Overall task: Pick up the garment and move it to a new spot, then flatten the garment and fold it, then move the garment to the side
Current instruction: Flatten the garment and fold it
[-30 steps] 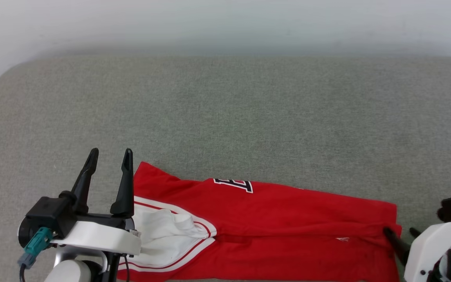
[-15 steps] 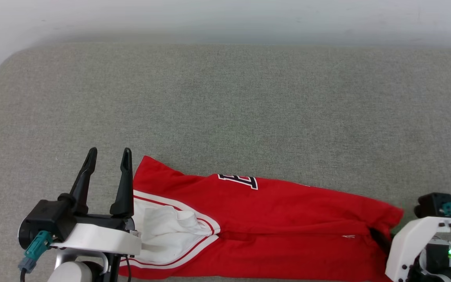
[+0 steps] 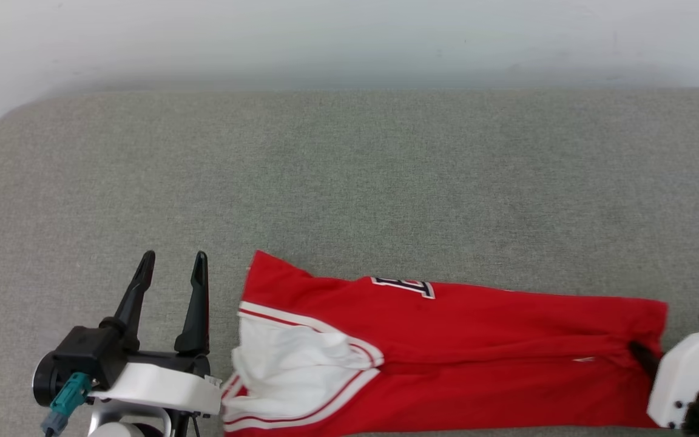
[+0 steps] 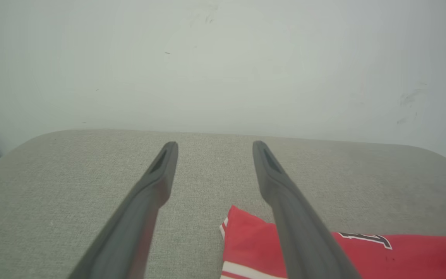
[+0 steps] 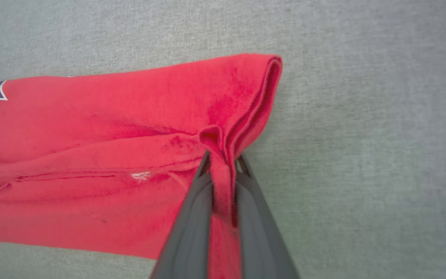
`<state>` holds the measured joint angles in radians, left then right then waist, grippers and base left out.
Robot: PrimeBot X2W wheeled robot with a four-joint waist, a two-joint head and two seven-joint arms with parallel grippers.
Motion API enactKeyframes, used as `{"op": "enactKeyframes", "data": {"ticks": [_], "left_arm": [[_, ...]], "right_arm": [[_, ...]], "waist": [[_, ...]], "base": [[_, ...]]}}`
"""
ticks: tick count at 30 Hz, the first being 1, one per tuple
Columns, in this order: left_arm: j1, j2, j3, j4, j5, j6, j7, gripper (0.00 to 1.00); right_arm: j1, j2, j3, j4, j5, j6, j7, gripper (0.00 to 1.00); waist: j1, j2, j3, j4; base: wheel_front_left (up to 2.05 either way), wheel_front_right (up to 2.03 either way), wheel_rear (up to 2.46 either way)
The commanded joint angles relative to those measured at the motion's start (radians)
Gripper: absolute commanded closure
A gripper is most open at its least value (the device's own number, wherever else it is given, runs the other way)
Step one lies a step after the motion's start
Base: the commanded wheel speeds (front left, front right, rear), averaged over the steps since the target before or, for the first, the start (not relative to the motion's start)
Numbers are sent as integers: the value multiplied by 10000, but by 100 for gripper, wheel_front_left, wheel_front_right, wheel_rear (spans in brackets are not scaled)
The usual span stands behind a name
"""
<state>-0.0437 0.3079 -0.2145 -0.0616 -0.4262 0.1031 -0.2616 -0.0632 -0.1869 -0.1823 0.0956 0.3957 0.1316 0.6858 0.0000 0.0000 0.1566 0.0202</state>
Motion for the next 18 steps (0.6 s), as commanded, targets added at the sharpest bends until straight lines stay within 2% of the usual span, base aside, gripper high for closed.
{"op": "enactKeyframes", "data": {"ticks": [1, 7, 10, 14, 18], "left_arm": [[214, 20, -20, 33, 48, 44, -24, 0], [346, 26, -141, 66, 52, 86, 81, 0], [424, 35, -190, 97, 45, 127, 144, 0], [460, 11, -281, 111, 74, 181, 241, 0], [498, 16, -363, 124, 80, 208, 323, 0]], "right_arm": [[81, -98, -470, -182, -136, -17, 93, 100], [338, -220, -1677, -450, -275, -17, 386, 100], [338, -56, -2121, -578, -41, -15, 568, 100], [99, 667, -2672, -544, 1218, -14, 1342, 100], [-103, 1230, -2899, -609, 3327, -12, 2640, 100]], "waist": [[0, 0, -87, -59], [0, 0, -276, -140], [0, 0, -398, -184], [0, 0, -568, -191], [0, 0, -714, -148]], "base": [[0, 0, 0], [0, 0, 0], [0, 0, 0], [0, 0, 0], [0, 0, 0]]}}
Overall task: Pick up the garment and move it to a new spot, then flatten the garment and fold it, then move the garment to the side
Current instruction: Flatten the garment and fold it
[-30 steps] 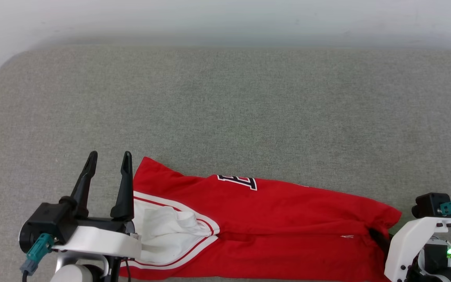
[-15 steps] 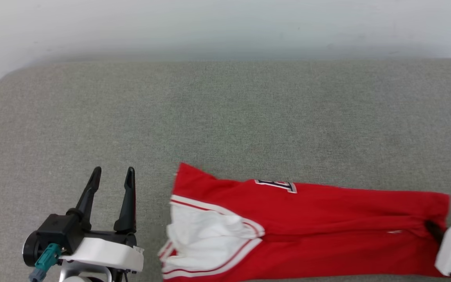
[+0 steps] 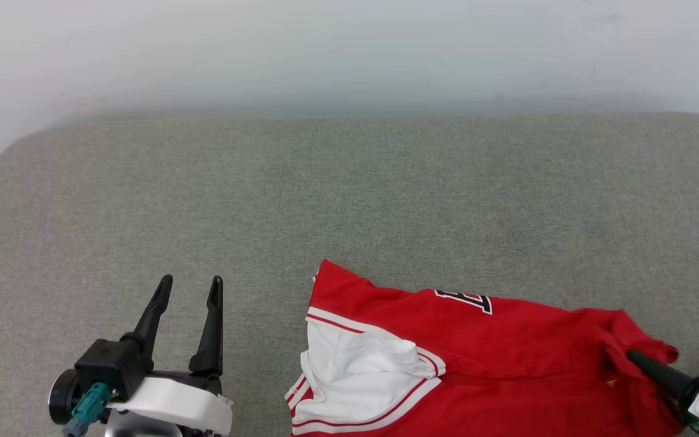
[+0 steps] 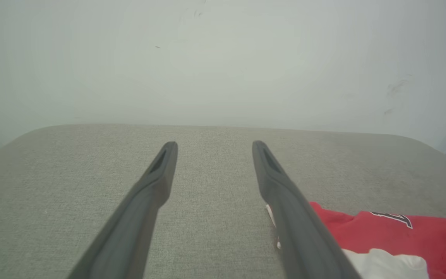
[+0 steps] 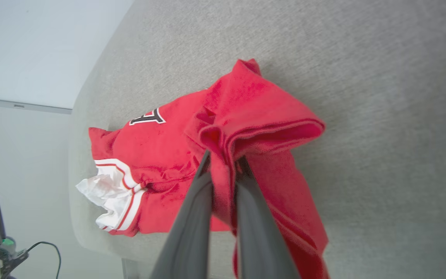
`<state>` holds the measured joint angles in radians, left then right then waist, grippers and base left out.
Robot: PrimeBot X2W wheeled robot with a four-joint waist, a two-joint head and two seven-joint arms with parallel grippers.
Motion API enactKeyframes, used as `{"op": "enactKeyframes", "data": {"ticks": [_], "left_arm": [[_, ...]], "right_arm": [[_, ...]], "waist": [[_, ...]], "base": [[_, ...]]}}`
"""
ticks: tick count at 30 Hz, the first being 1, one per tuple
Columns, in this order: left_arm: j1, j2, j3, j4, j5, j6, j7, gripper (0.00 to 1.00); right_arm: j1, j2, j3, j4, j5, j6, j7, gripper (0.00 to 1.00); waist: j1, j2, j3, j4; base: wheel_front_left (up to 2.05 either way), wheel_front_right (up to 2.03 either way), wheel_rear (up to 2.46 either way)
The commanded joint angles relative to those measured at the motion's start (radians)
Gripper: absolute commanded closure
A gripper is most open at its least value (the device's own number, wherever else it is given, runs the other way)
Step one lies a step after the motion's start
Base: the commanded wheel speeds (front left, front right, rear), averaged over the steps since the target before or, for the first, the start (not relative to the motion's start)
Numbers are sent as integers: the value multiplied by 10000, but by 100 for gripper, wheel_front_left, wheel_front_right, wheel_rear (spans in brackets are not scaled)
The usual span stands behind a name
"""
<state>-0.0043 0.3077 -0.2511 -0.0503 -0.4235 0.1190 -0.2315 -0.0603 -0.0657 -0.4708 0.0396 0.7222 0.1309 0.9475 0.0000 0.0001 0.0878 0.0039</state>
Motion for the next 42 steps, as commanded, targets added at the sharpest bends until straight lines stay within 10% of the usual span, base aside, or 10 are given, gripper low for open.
{"op": "enactKeyframes", "data": {"ticks": [1, 16, 33, 34, 36, 42], "left_arm": [[123, 23, -11, 25, 53, 61, 47, 0], [-36, -21, -239, -3, -61, 60, 259, 0], [-951, -257, -323, 480, -188, -272, -80, 0], [-990, -271, -319, 525, -194, -295, -97, 0], [-1062, -293, -297, 605, -183, -307, -136, 0], [-1126, -315, -283, 807, -163, -398, -207, 0]], "right_arm": [[-110, 65, -71, -40, 513, -4, 284, 100], [-313, 165, 3645, 916, 7704, -4, -444, 100], [-1823, 158, 7497, 2453, 6464, -3, -3916, 99], [-1886, 158, 7603, 2555, 6484, -3, -4050, 87], [-1966, 153, 7816, 2739, 6522, -3, -4227, 0], [-2270, 107, 8266, 2613, 6406, -3, -4520, 0]], "waist": [[0, -1, -64, 31], [0, -1, -193, 536], [0, -1, 868, 1414], [0, -1, 902, 1416], [0, -1, 943, 1394], [0, -1, 927, 1211]], "base": [[0, 0, 0], [0, 0, 0], [0, 0, 0], [0, 0, 0], [0, 0, 0], [0, 0, 0]]}}
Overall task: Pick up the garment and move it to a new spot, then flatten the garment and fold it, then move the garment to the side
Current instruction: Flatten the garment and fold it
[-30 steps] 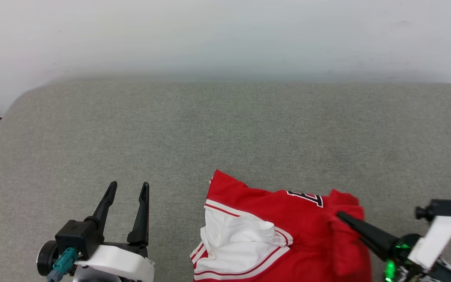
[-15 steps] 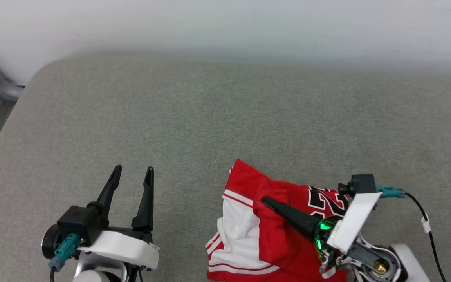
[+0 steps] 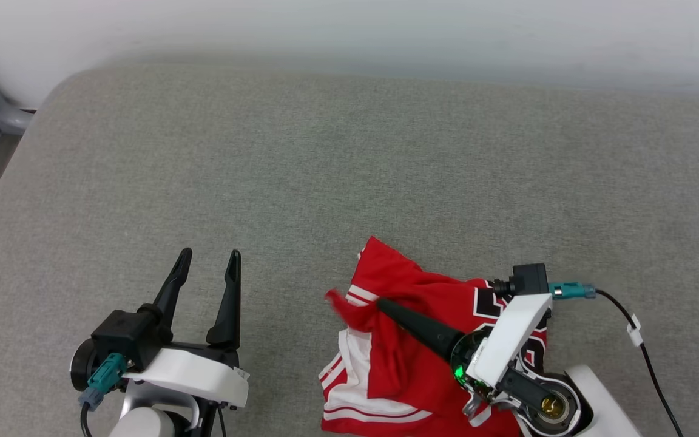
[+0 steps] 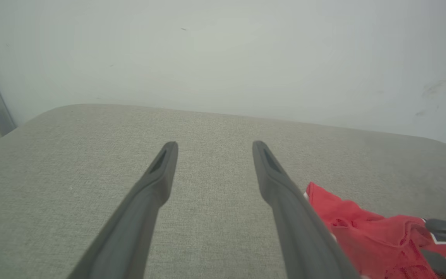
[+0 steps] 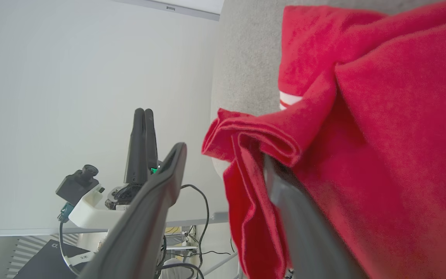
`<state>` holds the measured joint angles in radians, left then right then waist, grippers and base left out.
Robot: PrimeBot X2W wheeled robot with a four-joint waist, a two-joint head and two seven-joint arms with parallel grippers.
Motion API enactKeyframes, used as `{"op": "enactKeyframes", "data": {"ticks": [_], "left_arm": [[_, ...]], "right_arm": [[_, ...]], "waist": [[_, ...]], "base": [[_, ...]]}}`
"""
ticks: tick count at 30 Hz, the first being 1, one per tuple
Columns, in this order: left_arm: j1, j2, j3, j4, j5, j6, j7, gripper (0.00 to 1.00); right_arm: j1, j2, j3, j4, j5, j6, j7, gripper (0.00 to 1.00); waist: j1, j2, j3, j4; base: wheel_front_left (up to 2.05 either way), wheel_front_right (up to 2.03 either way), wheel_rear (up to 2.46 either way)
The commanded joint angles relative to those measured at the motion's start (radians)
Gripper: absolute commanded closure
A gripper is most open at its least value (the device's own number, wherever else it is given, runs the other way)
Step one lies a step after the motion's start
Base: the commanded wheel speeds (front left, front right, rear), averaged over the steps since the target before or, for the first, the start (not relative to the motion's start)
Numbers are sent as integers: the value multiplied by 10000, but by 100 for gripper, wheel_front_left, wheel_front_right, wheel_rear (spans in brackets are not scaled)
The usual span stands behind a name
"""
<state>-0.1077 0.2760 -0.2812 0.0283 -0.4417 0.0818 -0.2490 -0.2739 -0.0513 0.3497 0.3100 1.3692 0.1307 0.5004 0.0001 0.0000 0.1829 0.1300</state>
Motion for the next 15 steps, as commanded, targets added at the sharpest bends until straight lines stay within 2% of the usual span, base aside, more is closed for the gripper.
{"op": "enactKeyframes", "data": {"ticks": [1, 7, 11, 15], "left_arm": [[-93, 3, 20, 50, 30, -26, -48, 0], [-46, 4, -38, 162, 70, -69, -88, 0], [64, 50, -20, 204, 76, -12, -97, 0], [223, 97, 38, 235, 75, 73, -102, 0]], "right_arm": [[-166, -80, 104, -220, -117, -1, -100, 0], [-68, -674, 425, -1404, -955, -1, -768, 0], [162, -1426, 195, -1601, -2791, -2, -2109, 0], [544, -1767, -662, -1470, -4667, -1, -3135, 0]], "waist": [[-1, 0, -60, -91], [-1, 0, -227, -273], [-1, 0, -377, -389], [-1, 0, -570, -543]], "base": [[0, 0, 0], [0, 0, 0], [0, 0, 0], [0, 0, 0]]}}
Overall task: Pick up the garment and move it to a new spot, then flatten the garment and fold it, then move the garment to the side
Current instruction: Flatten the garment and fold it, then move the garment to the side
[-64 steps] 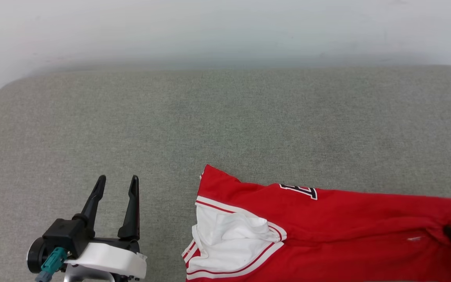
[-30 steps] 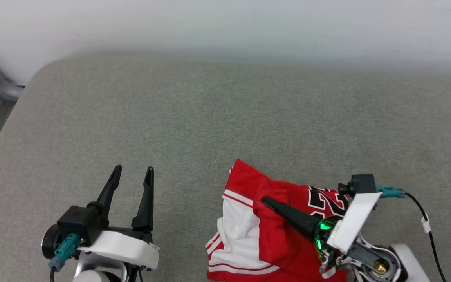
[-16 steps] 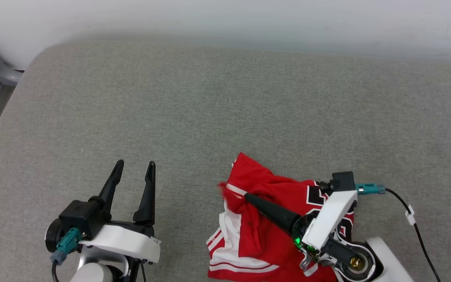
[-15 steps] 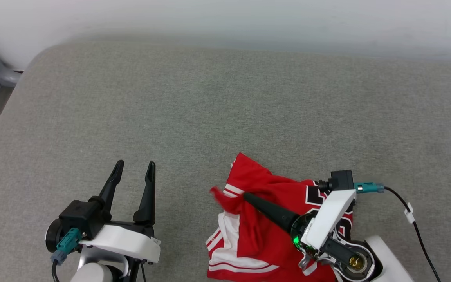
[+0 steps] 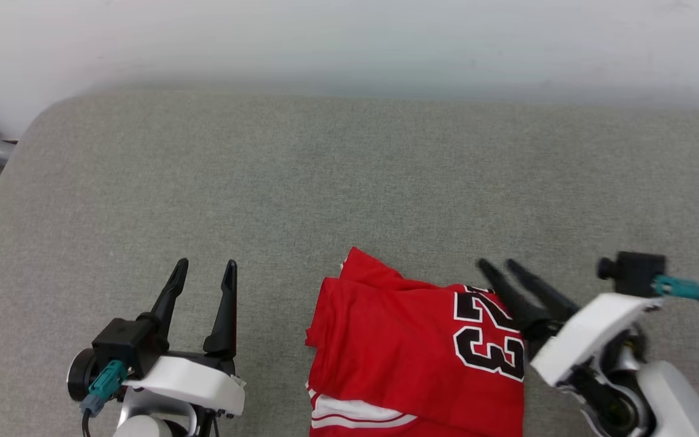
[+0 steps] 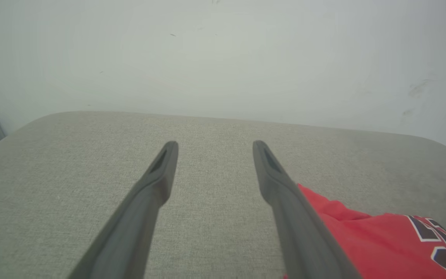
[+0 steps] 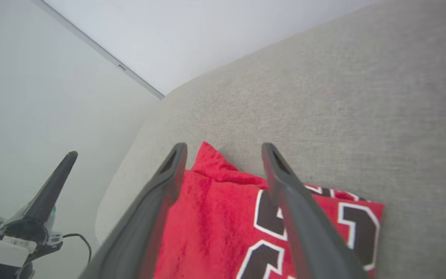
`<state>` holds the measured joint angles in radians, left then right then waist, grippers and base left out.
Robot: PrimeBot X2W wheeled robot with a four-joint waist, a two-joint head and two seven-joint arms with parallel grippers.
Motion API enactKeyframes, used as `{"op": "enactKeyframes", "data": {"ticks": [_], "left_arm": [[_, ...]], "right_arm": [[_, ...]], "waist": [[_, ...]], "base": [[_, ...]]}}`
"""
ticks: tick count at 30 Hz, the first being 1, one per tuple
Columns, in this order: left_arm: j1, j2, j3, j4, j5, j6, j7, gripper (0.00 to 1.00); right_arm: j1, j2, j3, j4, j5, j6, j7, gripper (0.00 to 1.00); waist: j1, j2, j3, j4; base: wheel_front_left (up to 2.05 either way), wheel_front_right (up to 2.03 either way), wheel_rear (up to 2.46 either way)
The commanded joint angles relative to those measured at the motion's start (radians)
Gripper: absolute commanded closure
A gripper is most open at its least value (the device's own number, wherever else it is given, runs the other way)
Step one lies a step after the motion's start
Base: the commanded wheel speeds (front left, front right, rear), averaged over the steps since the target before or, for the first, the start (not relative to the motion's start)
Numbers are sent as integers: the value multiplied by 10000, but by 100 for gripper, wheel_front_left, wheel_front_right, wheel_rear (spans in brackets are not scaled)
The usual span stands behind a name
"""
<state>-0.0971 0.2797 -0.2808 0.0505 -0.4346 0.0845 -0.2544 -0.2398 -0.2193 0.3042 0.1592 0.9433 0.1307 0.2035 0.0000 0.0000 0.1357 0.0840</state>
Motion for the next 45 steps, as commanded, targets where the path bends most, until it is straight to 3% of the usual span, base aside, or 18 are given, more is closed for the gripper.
{"op": "enactKeyframes", "data": {"ticks": [1, 7, 13, 19, 30, 45], "left_arm": [[153, 70, 51, 21, -1, 69, -44, 0], [353, 151, 117, 50, 12, 156, -56, 0], [489, 278, 173, 98, 62, 215, -60, 0], [629, 383, 202, 221, 92, 256, -74, 0], [1230, 376, 207, 383, 179, 403, -101, 0], [1180, 273, 171, 493, 136, 418, -114, 0]], "right_arm": [[328, -123, -533, 65, -877, -1, -352, 0], [1039, 177, -2411, -220, -3349, -1, -848, 0], [1875, 1008, -4270, -1627, -6284, -2, -1309, 0], [2795, 1452, -4299, -2951, -7898, -2, -1588, 0], [4020, 1685, -3933, -3817, -8283, -4, -1376, 0], [3956, 1707, -3992, -3876, -7816, -3, -1159, 0]], "waist": [[0, 0, -142, -130], [0, 0, -350, -369], [0, 0, -524, -558], [0, 0, -816, -671], [0, 0, -1371, -778], [0, 0, -1501, -852]], "base": [[0, 0, 0], [0, 0, 0], [0, 0, 0], [0, 0, 0], [0, 0, 0], [0, 0, 0]]}}
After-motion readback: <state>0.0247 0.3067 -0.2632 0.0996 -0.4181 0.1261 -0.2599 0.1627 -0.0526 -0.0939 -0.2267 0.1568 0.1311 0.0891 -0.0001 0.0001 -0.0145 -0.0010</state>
